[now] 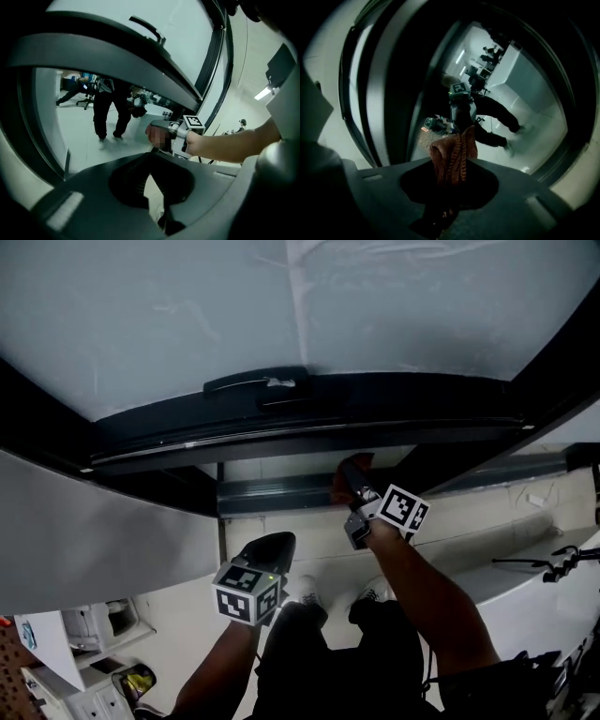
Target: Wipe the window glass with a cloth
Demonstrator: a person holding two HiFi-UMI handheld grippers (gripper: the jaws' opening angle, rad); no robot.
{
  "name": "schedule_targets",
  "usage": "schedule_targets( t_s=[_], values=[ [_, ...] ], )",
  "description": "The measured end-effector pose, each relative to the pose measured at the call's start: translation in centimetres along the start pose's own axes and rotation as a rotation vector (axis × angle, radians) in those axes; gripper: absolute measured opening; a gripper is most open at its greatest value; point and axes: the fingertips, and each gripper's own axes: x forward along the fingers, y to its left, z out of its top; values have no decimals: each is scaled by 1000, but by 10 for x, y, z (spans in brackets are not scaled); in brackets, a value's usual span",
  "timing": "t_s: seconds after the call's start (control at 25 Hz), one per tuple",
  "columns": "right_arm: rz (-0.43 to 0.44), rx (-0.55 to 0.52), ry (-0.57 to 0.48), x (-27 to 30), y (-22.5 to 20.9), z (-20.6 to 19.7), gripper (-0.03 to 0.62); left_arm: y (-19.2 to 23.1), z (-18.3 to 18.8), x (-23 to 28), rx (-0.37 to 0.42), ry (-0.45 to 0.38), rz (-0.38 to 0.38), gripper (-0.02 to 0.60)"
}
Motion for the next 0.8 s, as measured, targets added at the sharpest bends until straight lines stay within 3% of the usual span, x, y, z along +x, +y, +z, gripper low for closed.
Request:
schedule_targets(
  t_s=[0.2, 0.4, 0.56, 0.8],
  values=[
    [-24, -208, 117, -88, 113, -11, 71, -28, 46, -62, 23, -42, -36, 17],
    [48, -416, 144, -175, 199, -27, 71, -80, 66, -116, 97, -108, -110, 17],
    [80, -540, 146, -232, 242, -48, 71, -110, 50, -148, 74, -144, -138, 17],
    [133, -900, 157, -332, 292, -98, 71, -167, 7, -193, 68, -191, -118, 17]
  ],
)
